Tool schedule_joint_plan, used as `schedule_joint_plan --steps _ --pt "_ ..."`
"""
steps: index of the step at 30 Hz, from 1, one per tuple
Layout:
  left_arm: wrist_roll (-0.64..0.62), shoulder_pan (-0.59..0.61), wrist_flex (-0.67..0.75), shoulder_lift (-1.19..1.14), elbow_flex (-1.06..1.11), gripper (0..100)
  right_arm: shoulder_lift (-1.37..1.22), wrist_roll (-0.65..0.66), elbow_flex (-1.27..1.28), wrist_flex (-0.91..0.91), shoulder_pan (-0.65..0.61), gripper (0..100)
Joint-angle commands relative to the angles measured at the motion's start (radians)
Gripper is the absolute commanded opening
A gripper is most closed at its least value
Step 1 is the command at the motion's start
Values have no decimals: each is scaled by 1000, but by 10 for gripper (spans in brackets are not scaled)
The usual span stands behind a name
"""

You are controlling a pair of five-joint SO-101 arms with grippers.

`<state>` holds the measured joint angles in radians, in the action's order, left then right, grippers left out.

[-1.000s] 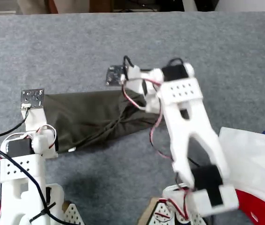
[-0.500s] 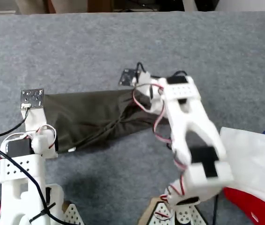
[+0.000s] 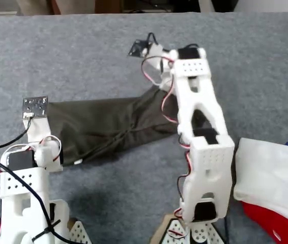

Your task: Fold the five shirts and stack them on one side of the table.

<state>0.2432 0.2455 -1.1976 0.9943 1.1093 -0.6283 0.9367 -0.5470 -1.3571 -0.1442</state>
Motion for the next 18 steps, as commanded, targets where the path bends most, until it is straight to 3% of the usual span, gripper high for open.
schedule_joint_plan --steps 1,10,18 --pt "-5 0 14 15 -5 19 2 -11 -113 -133 39 23" --pt "-18 0 15 15 -51 19 120 -9 -64 -339 88 23" --pt "-41 -6 17 13 -57 20 321 -9 478 -72 64 23"
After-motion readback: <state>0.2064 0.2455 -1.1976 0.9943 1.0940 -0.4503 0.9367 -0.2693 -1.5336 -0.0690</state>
